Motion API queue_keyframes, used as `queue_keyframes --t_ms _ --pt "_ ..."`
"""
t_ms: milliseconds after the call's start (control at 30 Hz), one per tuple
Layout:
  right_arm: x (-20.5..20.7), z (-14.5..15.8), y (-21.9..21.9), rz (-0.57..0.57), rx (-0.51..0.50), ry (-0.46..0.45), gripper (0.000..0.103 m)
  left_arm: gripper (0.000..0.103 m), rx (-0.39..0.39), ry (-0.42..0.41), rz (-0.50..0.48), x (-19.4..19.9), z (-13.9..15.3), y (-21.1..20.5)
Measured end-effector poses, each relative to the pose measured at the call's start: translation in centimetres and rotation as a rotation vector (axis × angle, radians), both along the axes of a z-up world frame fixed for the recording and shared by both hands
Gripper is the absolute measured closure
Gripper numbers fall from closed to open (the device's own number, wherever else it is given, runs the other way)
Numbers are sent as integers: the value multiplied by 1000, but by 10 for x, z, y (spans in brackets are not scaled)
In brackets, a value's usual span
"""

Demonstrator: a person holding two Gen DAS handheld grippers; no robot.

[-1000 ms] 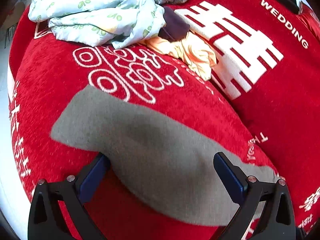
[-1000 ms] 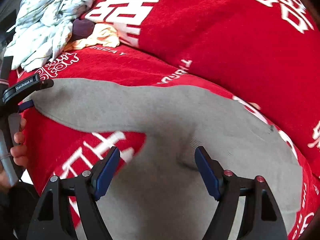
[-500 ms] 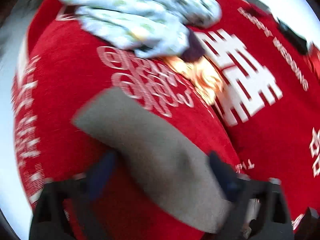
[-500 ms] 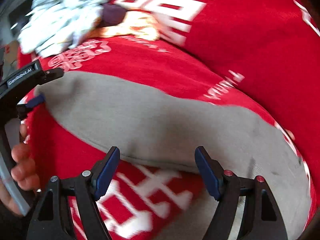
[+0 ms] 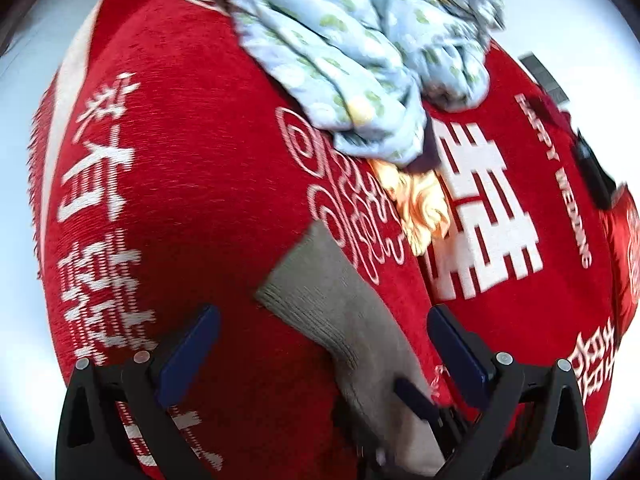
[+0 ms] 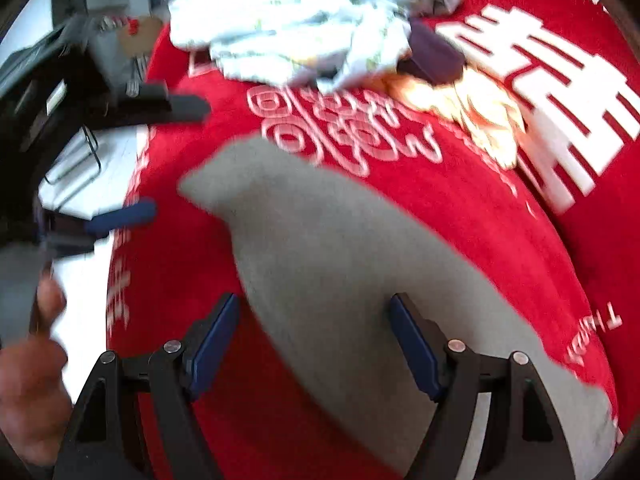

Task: Fold small clothes
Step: 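Reach the left tool to the other sleeve cuff and close on it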

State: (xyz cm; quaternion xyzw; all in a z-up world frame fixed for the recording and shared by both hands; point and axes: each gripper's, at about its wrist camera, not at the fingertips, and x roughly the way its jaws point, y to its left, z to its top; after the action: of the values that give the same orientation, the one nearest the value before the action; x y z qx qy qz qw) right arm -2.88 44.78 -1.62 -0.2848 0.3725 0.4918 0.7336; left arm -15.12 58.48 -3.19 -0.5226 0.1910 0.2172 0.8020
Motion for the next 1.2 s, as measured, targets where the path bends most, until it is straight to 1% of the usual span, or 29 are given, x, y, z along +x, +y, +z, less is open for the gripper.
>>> queue_keyframes --t_ms 33,100,167,267,400,467,533,633,667,733,767,833,867,933,967,1000,1033,1067,1100,1133,1200 --pt "3 0 5 2 14 14 58 0 7 -2 -29 5 2 -4" --pt "13 6 13 -20 30 33 90 0 5 -18 -78 11 3 -9" --pt "22 11 12 -37 50 77 91 0 -12 -38 -116 19 3 -12" --pt "20 20 0 -18 107 57 91 0 -10 -40 -127 27 5 -15" --pt "24 26 -7 -59 164 90 91 0 -51 -88 -196 36 3 -22" --pt "30 28 -9 -92 191 124 91 0 -72 -109 -190 34 1 -22" --pt "29 30 -9 -85 204 127 91 0 -91 -121 -175 34 0 -21" --pt "38 33 -14 -143 259 209 91 0 -95 -138 -174 32 1 -23" --pt "41 35 -15 -153 275 222 91 0 -95 -141 -174 33 1 -24" --pt "36 35 -12 -112 266 207 91 0 -90 -138 -168 38 1 -23" --pt "29 33 -9 -73 239 197 91 0 -85 -138 -167 42 2 -21" --pt "22 26 -6 -34 196 184 91 0 -80 -146 -184 53 4 -19" --pt "20 22 -6 -28 183 181 91 0 -69 -149 -191 58 6 -19" --pt "21 16 -8 -41 172 187 91 0 -36 -126 -181 63 8 -19" --pt "24 14 -8 -50 171 206 91 3 -28 -120 -174 64 9 -18" --pt "25 14 -8 -52 165 204 91 14 -19 -114 -166 63 9 -18" --pt "23 14 -7 -47 155 184 90 29 -16 -113 -172 63 9 -17" --pt "20 15 -5 -38 142 163 90 38 -23 -114 -177 62 7 -15" --pt "18 16 -5 -32 132 148 86 51 -30 -114 -176 61 5 -13" --pt "16 18 -4 -32 124 134 86 59 -35 -115 -169 59 4 -12" --pt "15 21 -5 -35 118 125 81 64 -31 -110 -152 55 3 -10"
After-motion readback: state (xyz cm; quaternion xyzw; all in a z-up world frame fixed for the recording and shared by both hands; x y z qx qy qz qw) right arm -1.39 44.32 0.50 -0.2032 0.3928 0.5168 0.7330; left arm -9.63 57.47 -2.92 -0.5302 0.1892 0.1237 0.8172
